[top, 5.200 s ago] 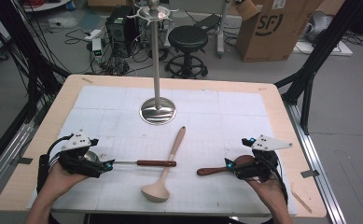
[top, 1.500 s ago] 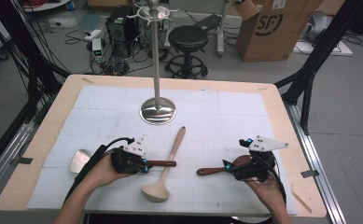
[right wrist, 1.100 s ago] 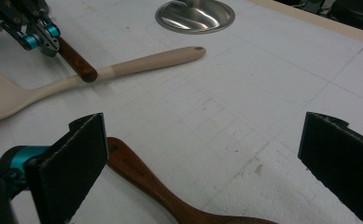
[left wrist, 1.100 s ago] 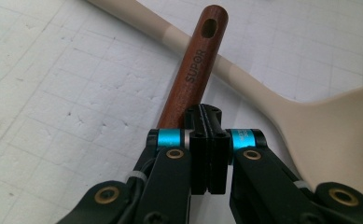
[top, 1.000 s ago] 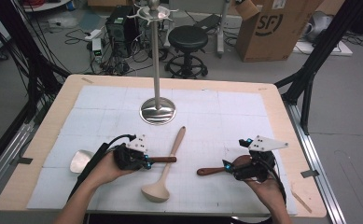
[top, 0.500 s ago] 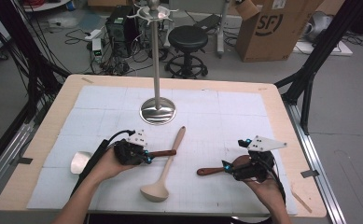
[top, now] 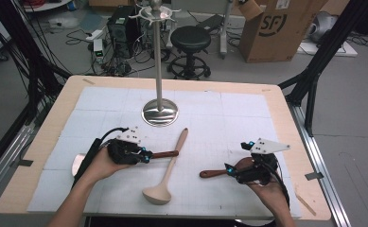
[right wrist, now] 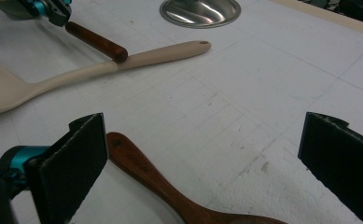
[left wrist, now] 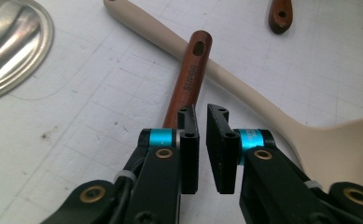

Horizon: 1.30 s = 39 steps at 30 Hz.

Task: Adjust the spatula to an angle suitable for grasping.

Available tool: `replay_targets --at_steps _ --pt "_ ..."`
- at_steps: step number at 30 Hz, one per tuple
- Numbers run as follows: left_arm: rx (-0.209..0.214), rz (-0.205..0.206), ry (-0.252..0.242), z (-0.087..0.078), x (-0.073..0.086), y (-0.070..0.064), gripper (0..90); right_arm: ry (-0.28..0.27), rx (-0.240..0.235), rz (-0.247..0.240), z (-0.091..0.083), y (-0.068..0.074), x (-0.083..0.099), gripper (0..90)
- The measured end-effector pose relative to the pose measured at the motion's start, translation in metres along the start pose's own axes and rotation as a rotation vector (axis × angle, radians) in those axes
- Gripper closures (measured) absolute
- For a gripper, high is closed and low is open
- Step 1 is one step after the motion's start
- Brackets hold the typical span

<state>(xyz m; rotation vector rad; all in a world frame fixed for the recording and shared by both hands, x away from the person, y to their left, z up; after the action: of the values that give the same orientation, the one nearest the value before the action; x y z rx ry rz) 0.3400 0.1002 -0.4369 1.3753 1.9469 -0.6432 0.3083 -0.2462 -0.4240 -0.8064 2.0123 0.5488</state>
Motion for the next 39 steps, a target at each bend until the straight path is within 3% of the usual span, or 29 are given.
replay_targets --at_steps 2,8,15,26,39 --pt "-0.002 0.021 0.015 -0.004 -0.001 0.002 77.8 -0.001 0.000 0.000 0.000 0.000 0.000 0.3" --pt "-0.002 0.026 0.010 -0.012 0.001 0.011 65.6 0.002 -0.001 0.002 0.000 0.000 0.001 0.3" --pt "0.004 0.034 0.056 -0.002 0.007 0.014 58.3 0.008 -0.005 -0.003 0.001 0.001 0.002 0.3" --pt "0.008 0.047 0.128 0.014 0.017 0.017 57.1 0.005 -0.003 -0.005 0.000 0.001 0.002 0.3" --pt "0.033 0.035 0.177 0.024 0.023 0.018 66.1 0.008 -0.008 -0.005 0.001 0.003 0.002 0.3"
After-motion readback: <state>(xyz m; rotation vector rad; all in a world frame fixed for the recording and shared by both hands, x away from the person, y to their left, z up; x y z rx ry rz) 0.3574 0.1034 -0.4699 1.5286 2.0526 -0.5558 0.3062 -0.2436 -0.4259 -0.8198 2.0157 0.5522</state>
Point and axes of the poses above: each handheld gripper's, and its own axes: z roughly forward along the jaws, x roughly out of its underside, y roughly to its left, the point moved 6 cm from there along z, roughly forward along the jaws, and after that the axes turned 4 degrees about z, right-handed, at the moved point
